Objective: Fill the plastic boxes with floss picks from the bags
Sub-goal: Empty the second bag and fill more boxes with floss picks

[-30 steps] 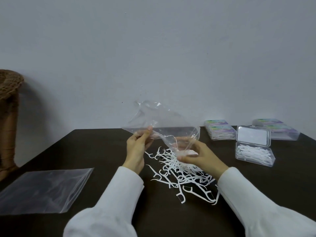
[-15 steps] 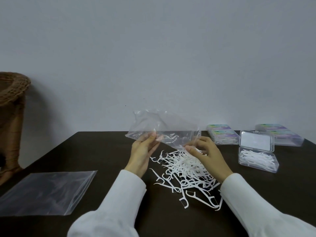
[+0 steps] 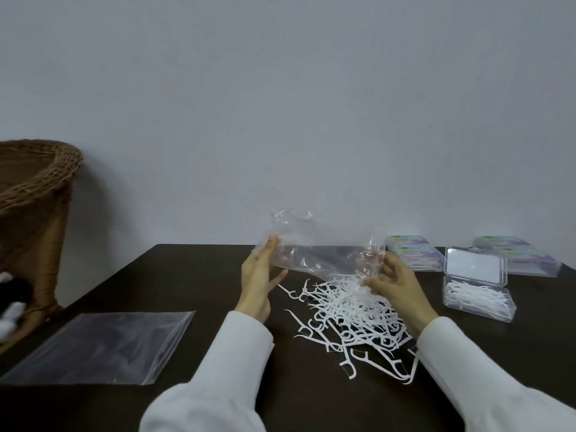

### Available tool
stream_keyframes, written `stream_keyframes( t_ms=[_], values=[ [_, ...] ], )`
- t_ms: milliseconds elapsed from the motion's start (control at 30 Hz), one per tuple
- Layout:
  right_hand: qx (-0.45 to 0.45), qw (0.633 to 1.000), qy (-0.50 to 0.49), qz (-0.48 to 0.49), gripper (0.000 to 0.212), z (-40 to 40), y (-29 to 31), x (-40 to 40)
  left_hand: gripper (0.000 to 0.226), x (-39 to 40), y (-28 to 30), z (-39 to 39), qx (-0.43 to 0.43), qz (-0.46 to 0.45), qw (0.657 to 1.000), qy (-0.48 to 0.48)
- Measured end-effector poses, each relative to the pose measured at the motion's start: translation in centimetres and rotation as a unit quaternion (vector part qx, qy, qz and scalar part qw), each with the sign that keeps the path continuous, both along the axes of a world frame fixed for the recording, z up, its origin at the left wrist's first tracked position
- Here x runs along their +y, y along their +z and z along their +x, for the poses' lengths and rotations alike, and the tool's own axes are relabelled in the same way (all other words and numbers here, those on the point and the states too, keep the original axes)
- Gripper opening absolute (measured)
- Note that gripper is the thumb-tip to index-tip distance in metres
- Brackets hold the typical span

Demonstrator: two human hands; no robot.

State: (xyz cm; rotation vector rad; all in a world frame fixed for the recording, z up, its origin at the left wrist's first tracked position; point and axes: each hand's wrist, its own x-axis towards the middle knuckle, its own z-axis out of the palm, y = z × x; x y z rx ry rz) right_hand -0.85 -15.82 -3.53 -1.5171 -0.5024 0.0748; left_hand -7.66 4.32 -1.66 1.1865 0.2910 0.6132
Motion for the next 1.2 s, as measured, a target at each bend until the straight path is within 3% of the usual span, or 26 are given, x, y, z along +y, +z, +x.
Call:
stream_keyframes(
  t_ms=[67, 167, 233, 333, 467, 600, 733, 833, 967, 1200],
  values=[
    [0.005, 1.000, -0.004, -0.002, 0.044, -0.1, 0.0, 0.1, 0.037, 0.3, 0.1, -0.7, 0.003, 0.016, 1.000, -0.002],
    [0.018, 0.999, -0.028, 0.017, 0.019, -0.4, 0.3, 0.3, 0.031, 1.2, -0.1, -1.9, 0.009, 0.077, 0.997, 0.004],
    [0.027, 0.998, -0.036, 0.042, 0.012, -0.5, 0.5, 0.5, 0.040, 1.9, -0.3, -2.9, 0.012, 0.143, 0.990, 0.005],
    [0.033, 0.998, -0.025, 0.043, 0.022, -0.3, 0.4, 1.1, 0.046, 2.6, -0.4, -4.6, 0.019, 0.222, 0.974, -0.041],
    [0.032, 0.999, 0.009, 0.042, 0.057, -0.6, 0.6, 3.0, 0.037, 4.4, 0.7, -7.0, 0.005, 0.293, 0.951, -0.101],
    [0.008, 0.998, 0.060, 0.010, 0.051, -1.3, 1.5, 5.5, 0.045, 6.7, 1.9, -9.3, -0.009, 0.288, 0.949, -0.126],
    [0.010, 0.998, 0.064, 0.009, 0.051, -1.9, 2.1, 8.3, 0.046, 9.3, 2.2, -11.7, 0.003, 0.291, 0.952, -0.089],
    [0.021, 0.997, 0.078, 0.016, 0.049, -2.3, 2.4, 10.1, 0.031, 11.2, 2.3, -13.2, 0.009, 0.276, 0.960, -0.053],
    [0.010, 0.994, 0.107, 0.006, 0.048, -3.5, 2.4, 13.2, 0.017, 13.8, 1.9, -14.9, 0.035, 0.328, 0.944, -0.032],
    [0.012, 0.987, 0.147, -0.067, 0.048, -6.1, 2.0, 17.3, 0.043, 19.3, 0.3, -17.5, 0.062, 0.299, 0.952, 0.009]
  ],
)
